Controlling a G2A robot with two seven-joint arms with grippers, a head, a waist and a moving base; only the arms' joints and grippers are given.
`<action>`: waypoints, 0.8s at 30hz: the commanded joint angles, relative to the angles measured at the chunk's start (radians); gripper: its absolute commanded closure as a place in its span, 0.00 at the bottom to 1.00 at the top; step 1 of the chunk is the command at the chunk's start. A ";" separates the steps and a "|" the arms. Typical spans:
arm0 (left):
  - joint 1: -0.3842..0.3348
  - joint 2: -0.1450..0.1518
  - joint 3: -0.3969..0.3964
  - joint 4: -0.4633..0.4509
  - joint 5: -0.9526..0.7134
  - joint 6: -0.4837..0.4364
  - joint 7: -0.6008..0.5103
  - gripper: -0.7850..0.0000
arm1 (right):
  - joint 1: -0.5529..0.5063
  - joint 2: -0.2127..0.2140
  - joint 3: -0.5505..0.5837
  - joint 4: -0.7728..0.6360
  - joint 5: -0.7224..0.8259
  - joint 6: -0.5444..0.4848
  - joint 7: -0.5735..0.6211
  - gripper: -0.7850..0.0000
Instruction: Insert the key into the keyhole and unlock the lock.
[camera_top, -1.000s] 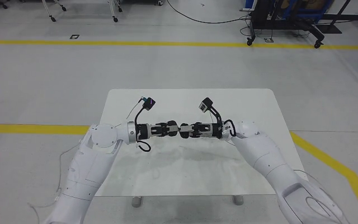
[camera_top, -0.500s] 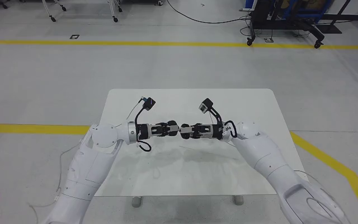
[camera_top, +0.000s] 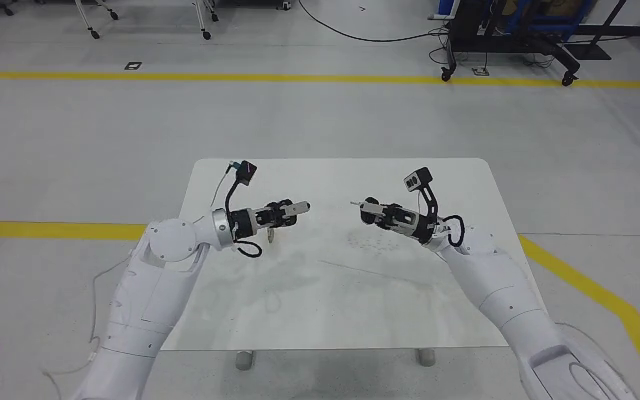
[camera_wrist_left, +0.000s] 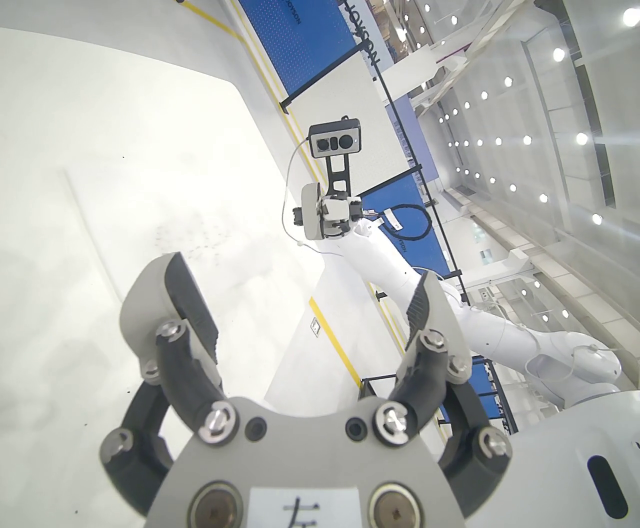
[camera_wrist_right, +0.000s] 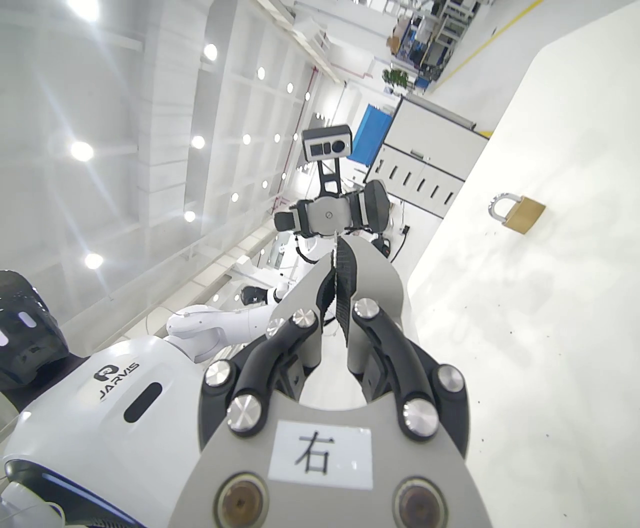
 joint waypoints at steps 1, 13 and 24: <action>0.000 0.000 0.000 0.000 0.000 0.000 0.000 0.00 | 0.001 -0.001 -0.002 0.001 -0.001 0.001 0.001 1.00; 0.146 0.070 -0.244 -0.384 0.538 0.128 0.019 0.00 | 0.001 -0.001 -0.002 0.001 -0.001 0.001 0.001 1.00; 0.163 0.074 -0.018 -0.339 0.972 0.124 -0.043 0.00 | 0.001 -0.001 -0.002 0.001 -0.001 0.001 0.001 1.00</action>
